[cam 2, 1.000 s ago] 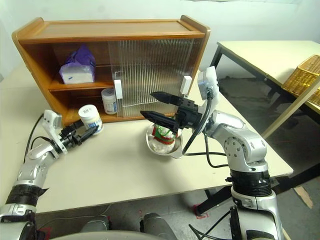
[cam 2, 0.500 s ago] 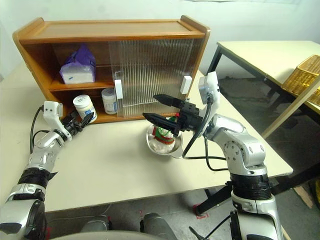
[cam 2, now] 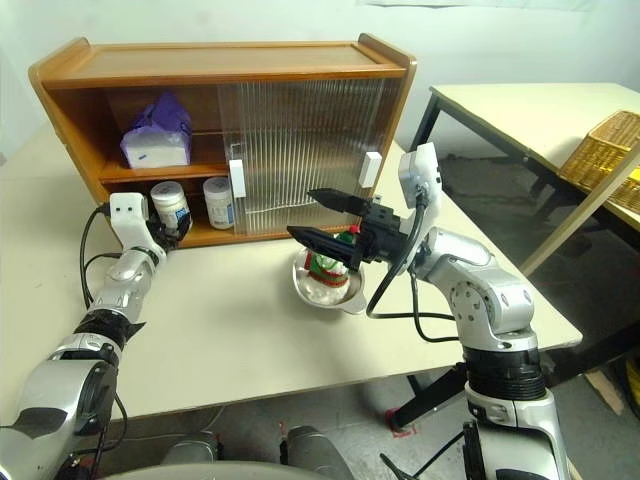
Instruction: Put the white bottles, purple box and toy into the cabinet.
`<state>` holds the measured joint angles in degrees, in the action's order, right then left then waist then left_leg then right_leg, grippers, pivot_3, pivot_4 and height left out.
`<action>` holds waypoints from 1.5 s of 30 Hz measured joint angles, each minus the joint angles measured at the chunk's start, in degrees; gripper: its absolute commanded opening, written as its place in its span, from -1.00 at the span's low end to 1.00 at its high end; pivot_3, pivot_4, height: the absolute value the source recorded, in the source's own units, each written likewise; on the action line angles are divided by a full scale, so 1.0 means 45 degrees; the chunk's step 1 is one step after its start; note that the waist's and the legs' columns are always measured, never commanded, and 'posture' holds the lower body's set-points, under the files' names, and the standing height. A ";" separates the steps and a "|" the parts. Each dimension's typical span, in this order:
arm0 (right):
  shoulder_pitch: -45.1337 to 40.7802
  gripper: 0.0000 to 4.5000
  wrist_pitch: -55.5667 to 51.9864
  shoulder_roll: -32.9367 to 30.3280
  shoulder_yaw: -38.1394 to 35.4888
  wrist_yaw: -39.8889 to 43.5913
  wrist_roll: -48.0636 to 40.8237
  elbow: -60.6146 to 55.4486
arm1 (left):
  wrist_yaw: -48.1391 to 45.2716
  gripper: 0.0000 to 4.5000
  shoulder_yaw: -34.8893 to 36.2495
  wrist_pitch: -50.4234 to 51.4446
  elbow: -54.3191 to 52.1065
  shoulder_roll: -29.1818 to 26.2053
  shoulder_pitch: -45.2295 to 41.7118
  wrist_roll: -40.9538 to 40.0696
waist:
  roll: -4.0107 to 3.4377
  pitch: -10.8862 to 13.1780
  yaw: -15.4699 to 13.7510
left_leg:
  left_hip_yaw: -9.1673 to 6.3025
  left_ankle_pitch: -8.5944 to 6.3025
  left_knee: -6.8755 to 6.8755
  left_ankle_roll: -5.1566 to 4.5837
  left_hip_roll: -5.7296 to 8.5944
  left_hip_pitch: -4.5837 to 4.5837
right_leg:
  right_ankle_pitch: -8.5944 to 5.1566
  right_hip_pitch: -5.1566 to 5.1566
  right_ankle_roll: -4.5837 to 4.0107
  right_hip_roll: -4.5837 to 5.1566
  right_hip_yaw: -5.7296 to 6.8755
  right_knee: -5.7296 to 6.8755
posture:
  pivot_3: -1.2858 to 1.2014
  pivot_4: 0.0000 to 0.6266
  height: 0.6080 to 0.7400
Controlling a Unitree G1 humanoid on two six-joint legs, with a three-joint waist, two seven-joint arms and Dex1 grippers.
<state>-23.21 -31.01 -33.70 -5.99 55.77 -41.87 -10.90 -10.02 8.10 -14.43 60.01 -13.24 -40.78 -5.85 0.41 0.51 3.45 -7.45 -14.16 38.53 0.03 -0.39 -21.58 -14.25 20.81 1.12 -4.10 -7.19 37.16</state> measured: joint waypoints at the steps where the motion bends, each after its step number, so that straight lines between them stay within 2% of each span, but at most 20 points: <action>1: 0.0000 1.00 0.0000 -0.0004 0.0000 -0.0001 -0.0003 -0.0001 | 0.0157 0.35 -0.0006 -0.0057 0.0247 0.0010 -0.0152 0.0101 | 0.0000 0.0000 0.0004 | 0.0001 0.0000 0.0000 0.0000 0.0001 0.0002 | 0.0000 -0.0002 0.0001 0.0000 0.0000 -0.0001 | -0.07 -1.00 1.00; 16: 0.0001 1.00 -0.0129 -0.0027 -0.0001 -0.0227 -0.0067 -0.0272 | 0.1271 0.35 0.0384 -0.0178 0.1756 0.0309 -0.1156 0.0239 | 0.0001 0.0003 0.0074 | 0.0005 0.0000 -0.0001 0.0000 0.0020 0.0033 | -0.0008 -0.0041 0.0002 0.0000 0.0004 -0.0009 | -0.08 -1.00 1.00; 20: 0.0000 1.00 -0.0129 -0.0047 0.0000 -0.0230 -0.0071 -0.0271 | 0.0936 0.96 0.0490 -0.0183 0.1792 0.0350 -0.1168 0.0207 | 0.0001 0.0005 0.0076 | 0.0005 0.0000 -0.0001 0.0000 0.0022 0.0034 | -0.0010 -0.0042 -0.0001 0.0000 0.0004 -0.0009 | -0.07 -1.00 1.00; 29: 0.0000 1.00 -0.0128 -0.0042 0.0003 -0.0199 -0.0070 -0.0227 | 0.0327 0.98 0.0592 -0.0720 0.1622 0.0419 -0.1080 0.0021 | 0.0002 0.0009 0.0078 | 0.0006 -0.0002 -0.0008 -0.0001 0.0023 0.0029 | -0.0018 -0.0039 -0.0002 0.0001 0.0003 -0.0016 | -0.06 -1.00 1.00; 37: -0.0125 1.00 -0.0105 0.0231 0.0104 -0.0026 -0.0036 0.0089 | 0.0567 0.98 0.0545 -0.0836 -0.1042 0.0687 0.0925 -0.0155 | 0.0002 0.0010 0.0059 | 0.0011 -0.0003 -0.0024 -0.0002 0.0031 0.0022 | -0.0020 -0.0035 0.0000 0.0000 0.0012 -0.0031 | -0.03 -1.00 1.00; 45: -0.0250 1.00 -0.0089 0.0245 0.0119 0.0194 -0.0002 0.0313 | -0.0285 0.98 -0.0056 0.0795 -0.6007 0.0632 0.3434 -0.0232 | 0.0002 0.0009 0.0013 | 0.0013 -0.0006 -0.0026 0.0003 0.0045 0.0017 | -0.0026 -0.0037 -0.0012 0.0000 0.0014 -0.0041 | -0.03 -1.00 1.00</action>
<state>-24.33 -31.41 -32.60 -5.45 56.64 -41.88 -9.49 -11.31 7.85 -10.85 32.98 -10.40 -25.33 -6.89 0.42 0.55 3.51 -7.39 -14.19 38.41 0.05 -0.19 -21.51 -14.37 20.64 1.06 -4.11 -7.13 36.97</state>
